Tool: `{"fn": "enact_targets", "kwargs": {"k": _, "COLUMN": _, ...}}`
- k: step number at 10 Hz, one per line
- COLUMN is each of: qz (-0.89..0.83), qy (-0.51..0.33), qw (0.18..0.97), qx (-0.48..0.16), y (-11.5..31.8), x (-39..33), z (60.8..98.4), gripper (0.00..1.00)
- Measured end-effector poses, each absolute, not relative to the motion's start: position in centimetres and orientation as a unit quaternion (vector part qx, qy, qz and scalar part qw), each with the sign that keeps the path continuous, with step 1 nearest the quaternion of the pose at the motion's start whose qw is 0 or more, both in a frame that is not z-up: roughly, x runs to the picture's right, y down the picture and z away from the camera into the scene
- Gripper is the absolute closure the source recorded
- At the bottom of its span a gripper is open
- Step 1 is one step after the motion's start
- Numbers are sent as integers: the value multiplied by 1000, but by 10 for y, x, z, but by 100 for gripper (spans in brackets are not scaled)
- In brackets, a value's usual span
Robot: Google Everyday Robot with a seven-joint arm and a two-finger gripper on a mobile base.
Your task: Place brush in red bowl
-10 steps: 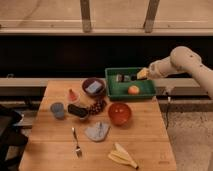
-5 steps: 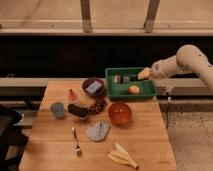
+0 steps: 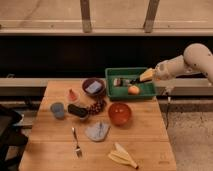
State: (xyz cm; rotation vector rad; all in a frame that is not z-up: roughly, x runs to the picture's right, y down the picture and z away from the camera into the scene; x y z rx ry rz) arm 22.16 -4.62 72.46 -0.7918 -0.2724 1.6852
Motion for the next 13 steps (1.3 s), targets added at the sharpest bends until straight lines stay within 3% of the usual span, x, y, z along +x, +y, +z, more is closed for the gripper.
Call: {"fn": "enact_targets", "kwargs": {"k": 13, "qz": 759, "qy": -74, "qw": 510, "qx": -397, "y": 33, "x": 215, "z": 684, "gripper": 100}}
